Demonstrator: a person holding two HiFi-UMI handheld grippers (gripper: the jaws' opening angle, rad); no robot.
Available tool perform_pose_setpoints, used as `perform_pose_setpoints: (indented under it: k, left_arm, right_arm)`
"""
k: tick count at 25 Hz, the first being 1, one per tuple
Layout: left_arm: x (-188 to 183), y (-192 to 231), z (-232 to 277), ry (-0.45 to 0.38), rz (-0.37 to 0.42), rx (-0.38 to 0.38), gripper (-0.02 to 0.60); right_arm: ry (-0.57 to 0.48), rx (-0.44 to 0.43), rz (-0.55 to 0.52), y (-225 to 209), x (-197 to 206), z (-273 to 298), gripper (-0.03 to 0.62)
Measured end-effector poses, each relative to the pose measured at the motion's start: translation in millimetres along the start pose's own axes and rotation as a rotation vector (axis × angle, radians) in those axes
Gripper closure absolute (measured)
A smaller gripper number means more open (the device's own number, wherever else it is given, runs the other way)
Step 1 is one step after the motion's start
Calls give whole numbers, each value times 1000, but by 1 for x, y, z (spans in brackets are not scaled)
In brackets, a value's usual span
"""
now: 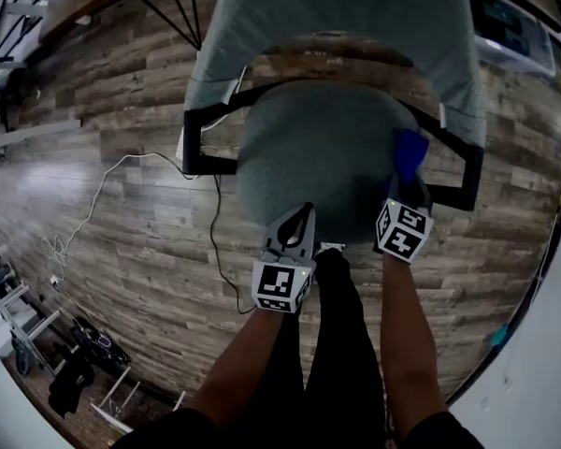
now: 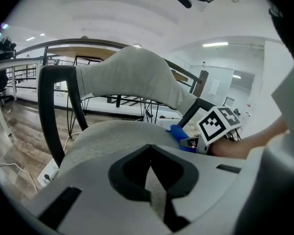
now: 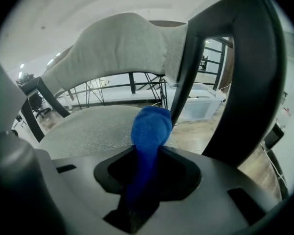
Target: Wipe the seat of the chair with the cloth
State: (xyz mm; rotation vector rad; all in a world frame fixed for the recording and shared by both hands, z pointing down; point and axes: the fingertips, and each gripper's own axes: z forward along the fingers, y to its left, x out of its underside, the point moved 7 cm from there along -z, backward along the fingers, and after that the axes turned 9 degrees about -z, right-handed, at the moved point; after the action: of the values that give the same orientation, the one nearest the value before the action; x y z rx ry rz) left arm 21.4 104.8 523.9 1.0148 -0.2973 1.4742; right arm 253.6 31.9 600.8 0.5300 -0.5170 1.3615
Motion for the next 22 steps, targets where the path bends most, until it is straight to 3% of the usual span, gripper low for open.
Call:
perform_pose_setpoints:
  k: [7, 11, 18, 22]
  left_arm:
    - [0, 33, -15, -33, -39, -26, 580]
    - [5, 57, -26, -33, -59, -49, 580]
    - [11, 109, -55, -54, -112, -131, 580]
    - [17, 132, -69, -54, -113, -151, 580]
  right_arm:
    - [-132, -81, -141, 47, -14, -28, 473]
    - [-175, -182, -108, 96, -20, -39, 473]
    - [-154, -305, -109, 181, -17, -41, 473]
    - [-129, -332, -98, 217, -14, -41, 473]
